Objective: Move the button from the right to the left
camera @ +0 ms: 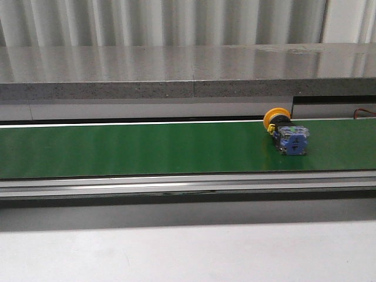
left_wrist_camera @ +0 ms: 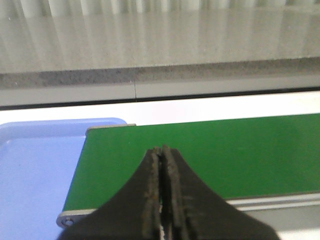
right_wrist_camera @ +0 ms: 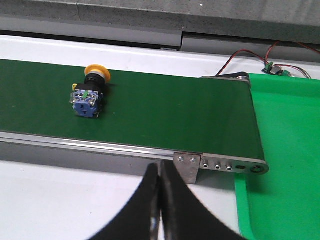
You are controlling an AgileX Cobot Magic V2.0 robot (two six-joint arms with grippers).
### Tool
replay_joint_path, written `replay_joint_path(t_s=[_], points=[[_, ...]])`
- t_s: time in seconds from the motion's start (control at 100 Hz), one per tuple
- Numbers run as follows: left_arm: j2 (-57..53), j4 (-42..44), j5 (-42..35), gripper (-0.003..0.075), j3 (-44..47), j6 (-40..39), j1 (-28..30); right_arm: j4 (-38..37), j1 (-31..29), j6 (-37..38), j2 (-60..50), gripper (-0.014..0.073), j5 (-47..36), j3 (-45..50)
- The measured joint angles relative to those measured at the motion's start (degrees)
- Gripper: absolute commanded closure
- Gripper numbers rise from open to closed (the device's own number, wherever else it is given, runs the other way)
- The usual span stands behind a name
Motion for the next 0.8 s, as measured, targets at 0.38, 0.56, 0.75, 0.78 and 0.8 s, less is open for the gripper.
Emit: replay_joint_path(t_s=[0.38,0.56,0.75,0.78,0.8], points=[[19.77,0.0,13.65,0.028,-12.3,0.0,0.0,0.0,0.0,0.0,0.0,0.0661,-0.36,0.0],[24.21,0.0,13.96,0.0101,-14.04,0.0,0.0,0.0,0.0,0.0,0.0,0.0661,-0.44,0.0],[25.51,-0.38,10.63,0.0101,-14.04,0.0,0.0,0.0,0.0,0.0,0.0,0.0661,-0.44,0.0],[25.6,-0.54,10.22,0.0102,-14.14,0.0,0.0,0.1,0.0,0.0,0.0,0.0661,-0.44,0.0],[25.64,-0.79,9.9,0.0101,-14.12,0.0,0.0,0.1,0.0,0.0,0.0,0.0661,-0.44,0.0]])
